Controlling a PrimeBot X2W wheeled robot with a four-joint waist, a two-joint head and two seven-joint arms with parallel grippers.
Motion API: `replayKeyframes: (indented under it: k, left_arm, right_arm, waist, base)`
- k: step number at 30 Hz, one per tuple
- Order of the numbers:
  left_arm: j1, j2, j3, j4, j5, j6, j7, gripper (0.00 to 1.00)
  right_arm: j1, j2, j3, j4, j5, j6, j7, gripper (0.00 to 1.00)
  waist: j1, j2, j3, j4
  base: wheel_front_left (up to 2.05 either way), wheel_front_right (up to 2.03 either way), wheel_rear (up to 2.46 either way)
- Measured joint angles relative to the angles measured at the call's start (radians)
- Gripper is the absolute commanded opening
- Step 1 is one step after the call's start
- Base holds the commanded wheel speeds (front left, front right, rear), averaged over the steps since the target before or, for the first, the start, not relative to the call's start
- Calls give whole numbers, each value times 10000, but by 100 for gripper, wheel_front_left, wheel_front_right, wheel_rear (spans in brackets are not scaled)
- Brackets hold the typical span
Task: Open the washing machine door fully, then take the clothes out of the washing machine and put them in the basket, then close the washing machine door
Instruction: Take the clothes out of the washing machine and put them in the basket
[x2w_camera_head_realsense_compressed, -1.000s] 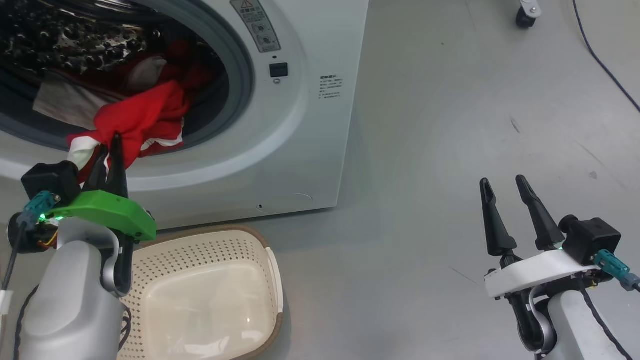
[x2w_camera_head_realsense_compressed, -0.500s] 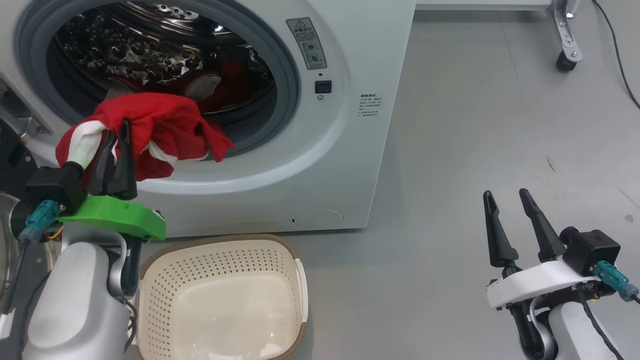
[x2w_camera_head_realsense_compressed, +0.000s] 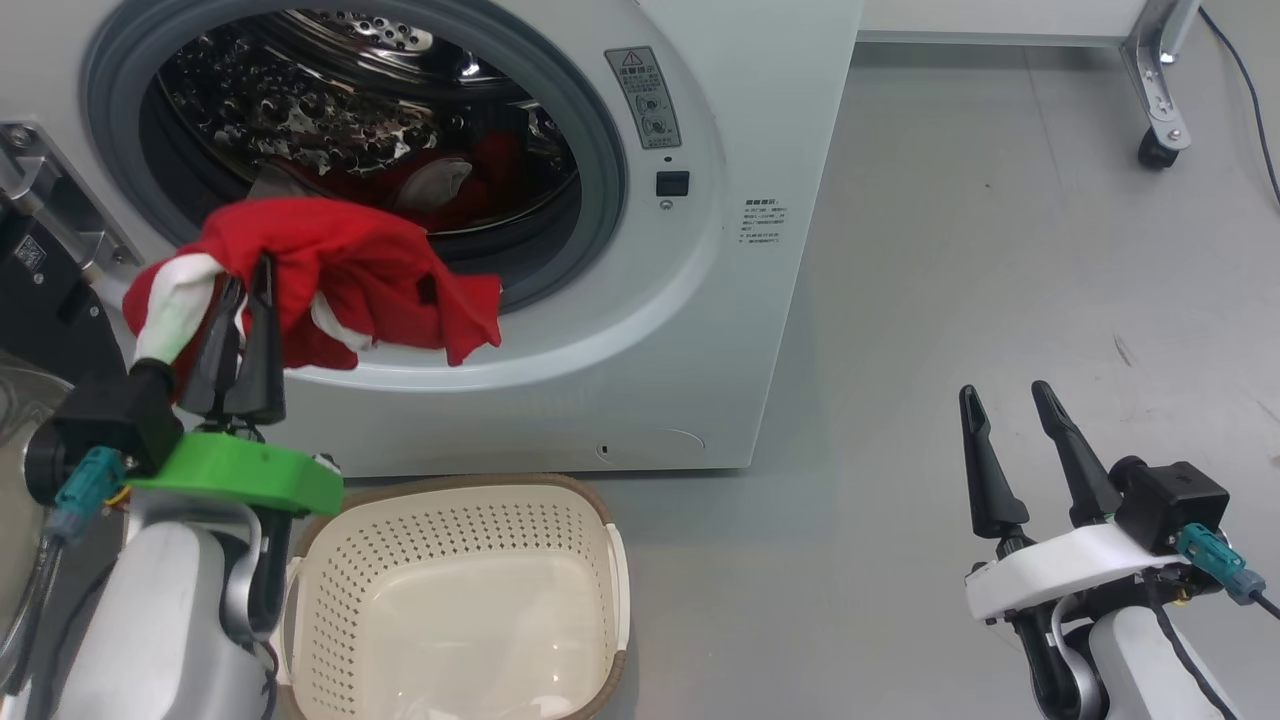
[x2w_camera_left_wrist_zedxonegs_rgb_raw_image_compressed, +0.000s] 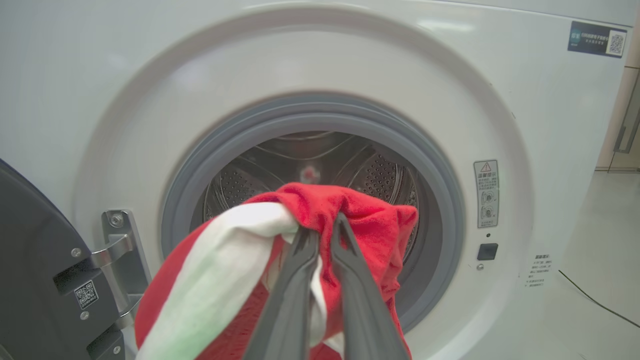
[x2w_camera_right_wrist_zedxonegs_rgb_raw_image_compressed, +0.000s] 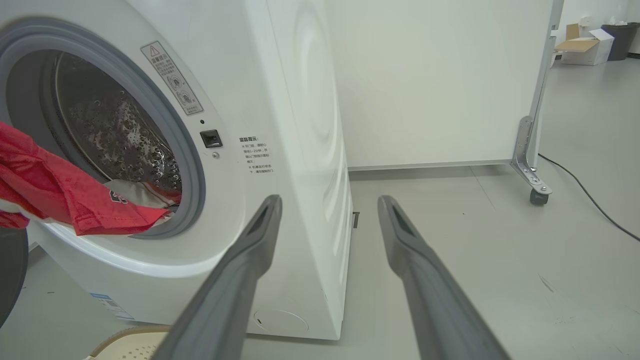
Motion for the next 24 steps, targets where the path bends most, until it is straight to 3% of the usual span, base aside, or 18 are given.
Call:
replayKeyframes:
  k: [6, 24]
  left_arm:
    - [908, 42, -222, 63, -15, 0, 36, 0]
    - [2383, 359, -892, 1310, -190, -4, 1737, 0]
  right_arm:
    - [51, 13, 67, 2, 0, 0, 0, 100]
    - [50, 4, 330, -244, 0, 2, 2, 100]
  waist:
    - [0, 0, -18, -53]
    - [0, 0, 655, -583]
  base:
    - [0, 0, 0]
    - [0, 0, 0]
